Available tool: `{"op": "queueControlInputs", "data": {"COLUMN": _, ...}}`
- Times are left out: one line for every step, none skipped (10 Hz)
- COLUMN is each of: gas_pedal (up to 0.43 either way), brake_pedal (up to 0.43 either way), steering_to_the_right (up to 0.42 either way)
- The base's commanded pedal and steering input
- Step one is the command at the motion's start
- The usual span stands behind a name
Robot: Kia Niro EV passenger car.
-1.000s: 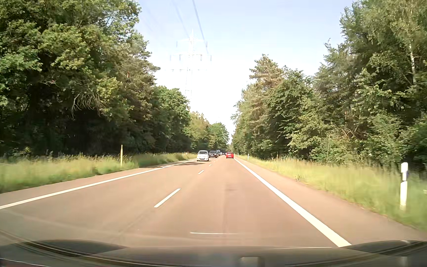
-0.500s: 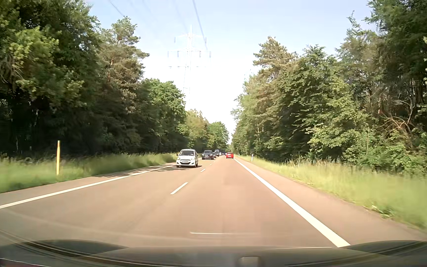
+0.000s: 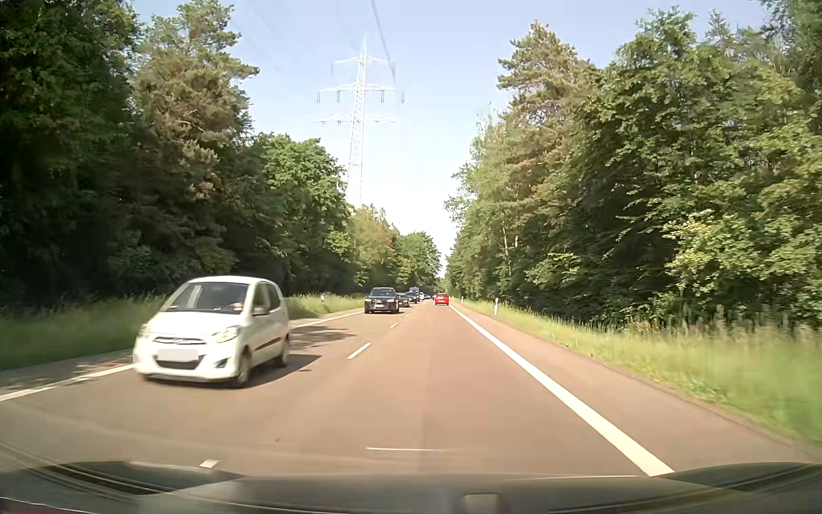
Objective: Follow the waypoints while adhering to traffic rules and regulations
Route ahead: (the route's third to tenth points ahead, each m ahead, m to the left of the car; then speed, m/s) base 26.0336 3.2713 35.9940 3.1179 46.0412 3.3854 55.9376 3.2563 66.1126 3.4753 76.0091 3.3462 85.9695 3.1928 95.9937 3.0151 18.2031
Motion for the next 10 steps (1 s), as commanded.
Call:
{"op": "queueControlInputs", "data": {"gas_pedal": 0.098, "brake_pedal": 0.030, "steering_to_the_right": 0.002}}
{"op": "queueControlInputs", "data": {"gas_pedal": 0.098, "brake_pedal": 0.030, "steering_to_the_right": 0.001}}
{"op": "queueControlInputs", "data": {"gas_pedal": 0.098, "brake_pedal": 0.030, "steering_to_the_right": 0.001}}
{"op": "queueControlInputs", "data": {"gas_pedal": 0.098, "brake_pedal": 0.030, "steering_to_the_right": 0.001}}
{"op": "queueControlInputs", "data": {"gas_pedal": 0.098, "brake_pedal": 0.030, "steering_to_the_right": 0.001}}
{"op": "queueControlInputs", "data": {"gas_pedal": 0.098, "brake_pedal": 0.030, "steering_to_the_right": 0.001}}
{"op": "queueControlInputs", "data": {"gas_pedal": 0.098, "brake_pedal": 0.030, "steering_to_the_right": 0.001}}
{"op": "queueControlInputs", "data": {"gas_pedal": 0.098, "brake_pedal": 0.030, "steering_to_the_right": 0.001}}
{"op": "queueControlInputs", "data": {"gas_pedal": 0.098, "brake_pedal": 0.030, "steering_to_the_right": 0.001}}
{"op": "queueControlInputs", "data": {"gas_pedal": 0.098, "brake_pedal": 0.030, "steering_to_the_right": 0.001}}
